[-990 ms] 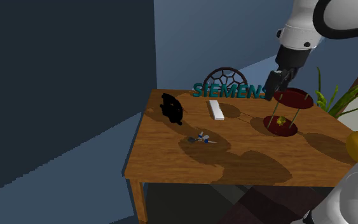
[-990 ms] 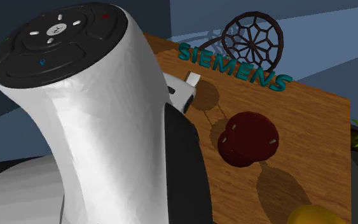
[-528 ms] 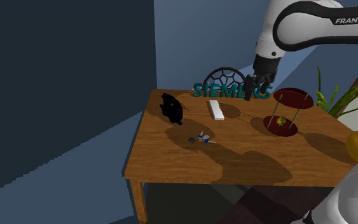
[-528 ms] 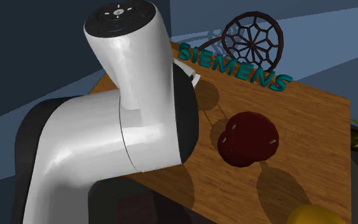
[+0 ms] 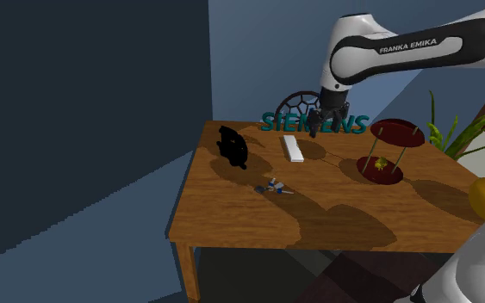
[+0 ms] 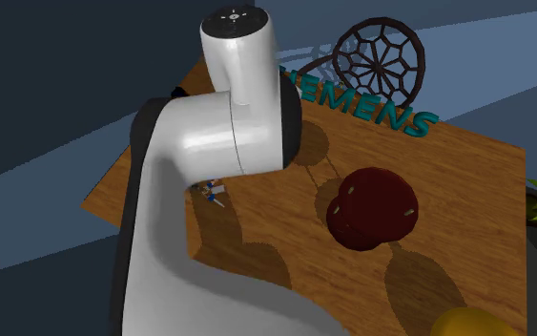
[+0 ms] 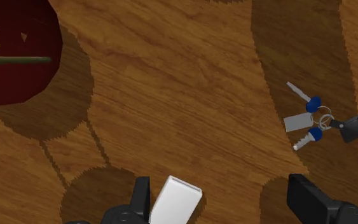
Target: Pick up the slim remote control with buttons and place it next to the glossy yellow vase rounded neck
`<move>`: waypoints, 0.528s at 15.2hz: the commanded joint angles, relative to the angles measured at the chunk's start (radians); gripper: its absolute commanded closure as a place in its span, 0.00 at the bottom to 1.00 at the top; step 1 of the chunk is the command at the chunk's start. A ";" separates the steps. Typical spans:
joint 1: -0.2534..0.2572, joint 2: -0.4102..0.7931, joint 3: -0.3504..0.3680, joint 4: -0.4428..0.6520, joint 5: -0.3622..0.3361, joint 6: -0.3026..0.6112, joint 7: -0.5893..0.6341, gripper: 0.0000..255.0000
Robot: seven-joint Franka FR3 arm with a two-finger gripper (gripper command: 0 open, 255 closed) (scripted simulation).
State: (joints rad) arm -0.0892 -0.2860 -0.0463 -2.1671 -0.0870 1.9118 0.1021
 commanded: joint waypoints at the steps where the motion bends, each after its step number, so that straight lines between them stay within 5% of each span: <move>1: -0.006 0.074 -0.006 0.035 0.006 0.037 0.016 0.00; 8: -0.032 0.335 -0.035 0.205 0.040 0.119 0.044 0.00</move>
State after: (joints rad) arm -0.1150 -0.0043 -0.0753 -2.0045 -0.0541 2.0207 0.1465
